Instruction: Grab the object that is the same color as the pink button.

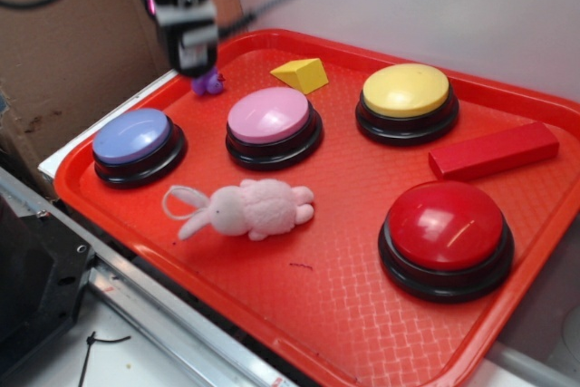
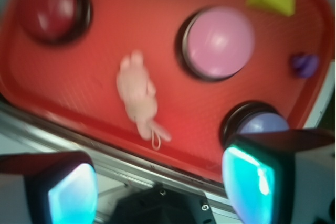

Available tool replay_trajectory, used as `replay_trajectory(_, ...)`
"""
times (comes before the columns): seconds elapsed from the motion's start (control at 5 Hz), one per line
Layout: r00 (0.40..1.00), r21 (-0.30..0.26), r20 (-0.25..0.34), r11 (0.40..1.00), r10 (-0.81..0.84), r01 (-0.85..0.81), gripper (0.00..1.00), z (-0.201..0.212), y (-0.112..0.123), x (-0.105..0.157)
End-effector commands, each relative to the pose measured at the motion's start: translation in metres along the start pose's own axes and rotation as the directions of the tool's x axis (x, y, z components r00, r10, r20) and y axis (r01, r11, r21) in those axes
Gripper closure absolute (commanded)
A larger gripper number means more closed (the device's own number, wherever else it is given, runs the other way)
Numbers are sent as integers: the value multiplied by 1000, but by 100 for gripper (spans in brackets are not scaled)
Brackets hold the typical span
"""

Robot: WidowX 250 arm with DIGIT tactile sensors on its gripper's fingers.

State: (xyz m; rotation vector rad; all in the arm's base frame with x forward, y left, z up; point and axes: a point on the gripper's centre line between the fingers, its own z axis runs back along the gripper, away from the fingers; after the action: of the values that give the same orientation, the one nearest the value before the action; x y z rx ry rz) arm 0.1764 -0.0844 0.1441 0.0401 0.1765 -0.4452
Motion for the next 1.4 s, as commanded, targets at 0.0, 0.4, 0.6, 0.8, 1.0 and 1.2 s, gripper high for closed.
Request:
replay_trajectory(0.0, 998, -11, -69, 1000, -3, 2, 0, -66, 14, -18)
replay_trajectory(0.4, 991, -36, -83, 994, -110, 107, 0, -91, -7, 19)
replay_trajectory(0.6, 983, -53, -59, 984, -172, 169, 0, -86, -24, 31)
replay_trajectory(0.8, 981, -71, -109, 986, -160, 153, 0, -105, -21, 26)
replay_trajectory(1.0, 977, -76, -167, 990, -131, 119, 0, -121, -9, 12)
replay_trajectory(1.2, 973, -85, -190, 990, -131, 117, 4, -132, -6, 7)
